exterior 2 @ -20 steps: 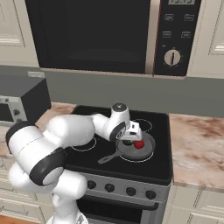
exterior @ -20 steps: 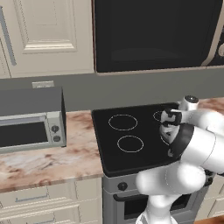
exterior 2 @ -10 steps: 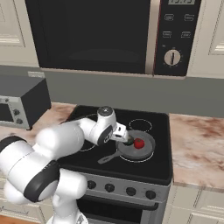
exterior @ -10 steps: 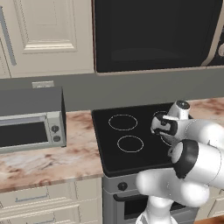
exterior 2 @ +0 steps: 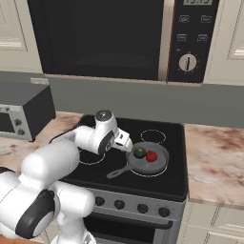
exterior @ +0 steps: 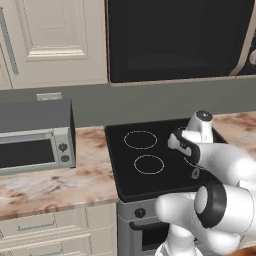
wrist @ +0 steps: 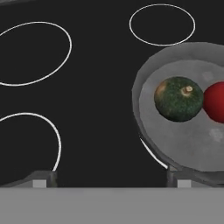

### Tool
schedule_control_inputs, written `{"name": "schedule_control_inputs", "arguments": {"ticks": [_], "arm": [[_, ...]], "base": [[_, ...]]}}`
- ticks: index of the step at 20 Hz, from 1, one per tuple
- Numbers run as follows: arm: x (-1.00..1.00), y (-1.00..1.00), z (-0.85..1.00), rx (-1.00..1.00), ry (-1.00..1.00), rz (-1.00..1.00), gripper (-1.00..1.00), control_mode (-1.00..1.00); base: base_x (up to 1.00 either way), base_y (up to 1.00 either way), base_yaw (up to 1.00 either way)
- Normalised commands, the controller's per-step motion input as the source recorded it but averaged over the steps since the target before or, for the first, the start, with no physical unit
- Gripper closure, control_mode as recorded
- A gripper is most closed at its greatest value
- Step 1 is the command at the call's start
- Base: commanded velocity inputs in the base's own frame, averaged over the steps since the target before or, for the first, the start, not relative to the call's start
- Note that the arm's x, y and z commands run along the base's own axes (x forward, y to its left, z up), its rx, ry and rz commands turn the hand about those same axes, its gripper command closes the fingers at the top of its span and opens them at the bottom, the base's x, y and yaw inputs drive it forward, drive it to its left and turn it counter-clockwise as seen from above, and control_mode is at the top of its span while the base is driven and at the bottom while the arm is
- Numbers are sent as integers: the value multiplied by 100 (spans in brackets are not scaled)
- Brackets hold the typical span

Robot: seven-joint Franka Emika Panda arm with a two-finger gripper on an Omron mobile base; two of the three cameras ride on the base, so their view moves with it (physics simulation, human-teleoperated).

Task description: Put the squash and tomato in the pan. Then turn on the front right burner and set the heat to medium.

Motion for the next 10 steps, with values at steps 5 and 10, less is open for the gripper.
{"name": "schedule_control_inputs", "arguments": {"ticks": [5,10], "arm": [[-31,17,6,0,8,0,-100,-100],[-23,14,0,0,13,3,-100,-100]], "base": [[0,0,0],[0,0,0]]}}
